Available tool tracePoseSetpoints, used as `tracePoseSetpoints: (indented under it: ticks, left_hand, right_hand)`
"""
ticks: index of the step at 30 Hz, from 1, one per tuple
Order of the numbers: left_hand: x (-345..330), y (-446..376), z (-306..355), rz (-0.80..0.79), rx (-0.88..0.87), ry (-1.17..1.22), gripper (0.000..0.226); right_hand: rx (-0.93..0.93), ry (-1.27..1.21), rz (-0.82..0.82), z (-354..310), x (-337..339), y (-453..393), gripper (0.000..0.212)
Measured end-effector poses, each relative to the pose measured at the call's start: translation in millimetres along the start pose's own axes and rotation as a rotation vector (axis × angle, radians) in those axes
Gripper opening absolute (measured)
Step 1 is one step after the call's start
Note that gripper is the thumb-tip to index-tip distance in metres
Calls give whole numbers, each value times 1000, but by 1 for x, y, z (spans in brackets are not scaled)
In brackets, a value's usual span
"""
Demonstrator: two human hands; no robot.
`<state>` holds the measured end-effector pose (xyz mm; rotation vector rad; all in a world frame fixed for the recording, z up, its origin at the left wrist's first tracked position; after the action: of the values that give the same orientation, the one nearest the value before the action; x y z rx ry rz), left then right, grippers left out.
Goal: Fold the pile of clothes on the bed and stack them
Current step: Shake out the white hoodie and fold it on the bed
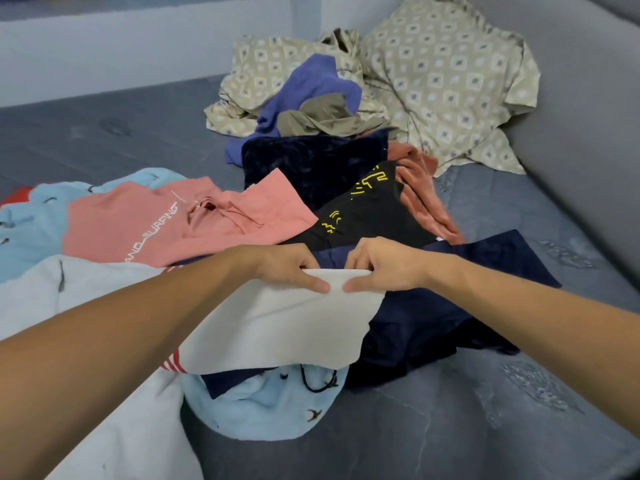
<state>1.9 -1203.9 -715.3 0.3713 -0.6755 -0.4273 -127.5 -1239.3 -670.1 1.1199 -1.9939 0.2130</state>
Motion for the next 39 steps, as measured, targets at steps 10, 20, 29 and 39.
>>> tracePoseSetpoints:
  ticks: [10,20,29,39]
  left_hand:
    - [-9,-26,19,77,-73,-17,54]
    - [15,-16,4,626,-226,-164,19]
    - [93,117,-113,980,-144,-190,26]
    - [143,369,-333,1262,193,-107,43]
  right_hand:
    - [-94,-152,205,52,24,20,46]
    - [-155,247,421,61,-2,8,19]
    - [85,220,372,-79,-77,-81,31]
    - [474,273,325,-343,-253,-190,39]
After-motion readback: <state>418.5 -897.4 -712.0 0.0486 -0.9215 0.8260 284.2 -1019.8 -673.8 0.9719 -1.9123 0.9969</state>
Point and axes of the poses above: each hand's wrist, its own y-axis away from the middle knuckle, its own x-axis out of the back of the hand, z = x × y, the point moved 9 cm from there along -y, towards the middle knuckle, and after that the axes turned 14 degrees about z, right-handed, at the moved point
